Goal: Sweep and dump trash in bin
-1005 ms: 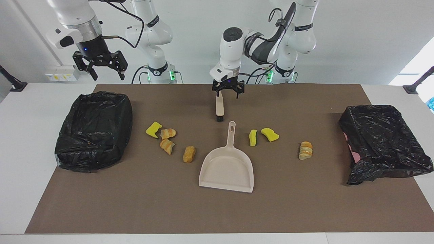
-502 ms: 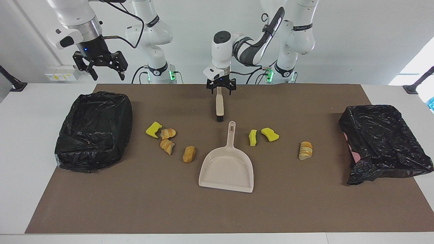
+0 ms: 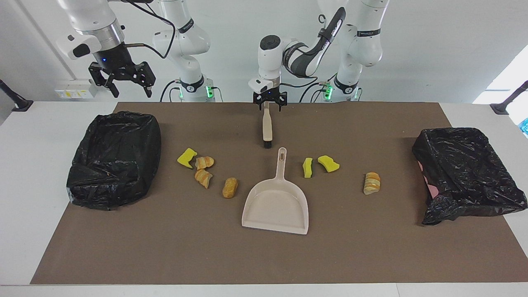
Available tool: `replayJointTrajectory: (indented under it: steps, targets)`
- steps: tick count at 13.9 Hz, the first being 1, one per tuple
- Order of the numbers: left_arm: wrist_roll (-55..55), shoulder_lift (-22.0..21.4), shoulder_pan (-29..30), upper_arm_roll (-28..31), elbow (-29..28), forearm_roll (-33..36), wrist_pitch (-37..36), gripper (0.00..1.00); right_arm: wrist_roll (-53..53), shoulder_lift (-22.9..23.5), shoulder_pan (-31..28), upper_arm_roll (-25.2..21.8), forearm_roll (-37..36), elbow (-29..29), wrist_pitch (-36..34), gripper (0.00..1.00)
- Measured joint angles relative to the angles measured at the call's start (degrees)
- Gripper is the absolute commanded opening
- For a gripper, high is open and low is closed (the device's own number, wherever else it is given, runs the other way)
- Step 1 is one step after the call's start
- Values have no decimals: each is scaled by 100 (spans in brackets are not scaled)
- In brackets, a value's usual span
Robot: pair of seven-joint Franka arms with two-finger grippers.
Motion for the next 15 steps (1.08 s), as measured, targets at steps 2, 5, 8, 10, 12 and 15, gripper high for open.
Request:
replayJointTrajectory:
  steps: [2,5,8,10,12,15]
  targets:
    - [-5,6,-13,0,-28,0,60,0,0,0,0,0,0,-2,0,100]
    - [-30,27,-18,12,-32,0,82,0,0,0,0,0,0,-5,0,100]
    - [-219,4,-14,76,-22,-1,33,0,0,0,0,0,0,-8,0,100]
    - [-360,-103,20,135,33,-1,-362,0,0,0,0,0,0,-9,0,100]
    - [-404,-271,165,164,88,-1,-924,0,-1,0,10,4,0,-11,0,100]
    - [-401,-521,570,197,96,-1,-1471,0,0,13,81,65,7,-30,1,100]
